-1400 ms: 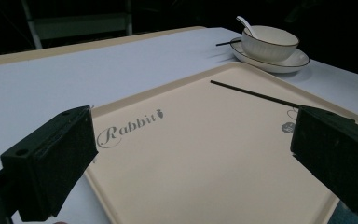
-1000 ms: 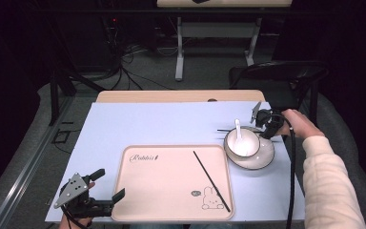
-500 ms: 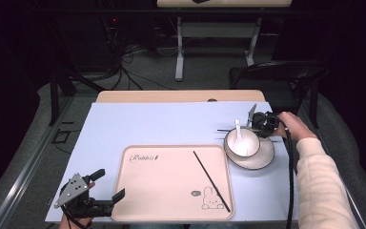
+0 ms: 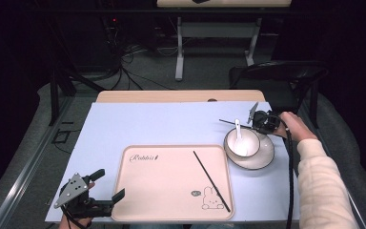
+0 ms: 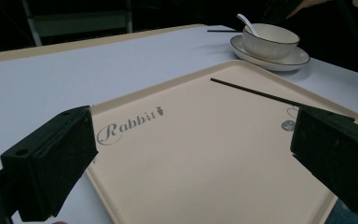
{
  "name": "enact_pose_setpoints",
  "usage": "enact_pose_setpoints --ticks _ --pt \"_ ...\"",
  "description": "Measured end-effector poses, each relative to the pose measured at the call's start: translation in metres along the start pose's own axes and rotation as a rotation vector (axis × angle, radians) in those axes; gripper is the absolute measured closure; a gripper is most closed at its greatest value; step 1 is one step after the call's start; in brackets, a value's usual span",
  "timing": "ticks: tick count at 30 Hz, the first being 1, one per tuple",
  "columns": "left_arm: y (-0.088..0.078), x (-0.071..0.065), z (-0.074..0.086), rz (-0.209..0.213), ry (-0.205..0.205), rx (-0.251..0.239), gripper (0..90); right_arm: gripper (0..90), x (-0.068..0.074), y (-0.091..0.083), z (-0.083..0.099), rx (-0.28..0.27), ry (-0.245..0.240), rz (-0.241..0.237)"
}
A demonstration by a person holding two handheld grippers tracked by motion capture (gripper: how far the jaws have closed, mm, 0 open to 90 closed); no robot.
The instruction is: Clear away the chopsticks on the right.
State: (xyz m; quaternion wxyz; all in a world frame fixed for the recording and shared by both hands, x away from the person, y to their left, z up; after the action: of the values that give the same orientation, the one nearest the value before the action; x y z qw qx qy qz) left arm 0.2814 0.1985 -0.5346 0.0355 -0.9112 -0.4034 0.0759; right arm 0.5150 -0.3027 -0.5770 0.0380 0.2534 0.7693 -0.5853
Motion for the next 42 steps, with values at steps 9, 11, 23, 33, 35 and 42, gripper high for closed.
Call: enact_pose_setpoints --ticks 9,11,23,33,35,42 --pt "0.002 -0.001 0.000 0.001 0.003 0.005 0.0 85.6 -0.005 -0.034 -0.002 0.019 0.128 0.063" --pt "0.001 0.000 0.000 -0.001 0.004 0.002 0.1 85.6 -0.006 -0.048 -0.004 0.028 0.217 0.100" --pt "0.001 -0.001 0.000 -0.001 0.005 0.006 0.1 85.6 0.018 -0.108 -0.045 -0.032 0.508 0.080" --pt "0.001 -0.001 0.000 0.001 0.006 0.007 0.1 85.6 0.078 -0.115 -0.087 -0.110 0.767 -0.061" --pt "0.001 -0.001 0.000 0.002 0.007 0.006 0.1 85.6 0.084 -0.114 -0.089 -0.110 0.773 -0.078" --pt "0.001 -0.002 0.000 0.003 0.009 0.006 0.1 85.7 0.132 -0.100 -0.110 -0.154 0.840 -0.195"
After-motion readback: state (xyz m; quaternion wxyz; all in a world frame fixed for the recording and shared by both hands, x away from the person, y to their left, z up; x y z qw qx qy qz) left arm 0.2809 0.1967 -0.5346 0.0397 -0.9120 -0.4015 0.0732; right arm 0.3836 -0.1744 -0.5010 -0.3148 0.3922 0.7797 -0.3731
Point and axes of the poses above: each handheld gripper's, and its own axes: y roughly forward along the jaws, z roughly out of its underside, x roughly to its left, the point moved 9 cm from there along y, roughly forward along the jaws, and after that the axes turned 12 degrees about -x, right-handed, at the moved point
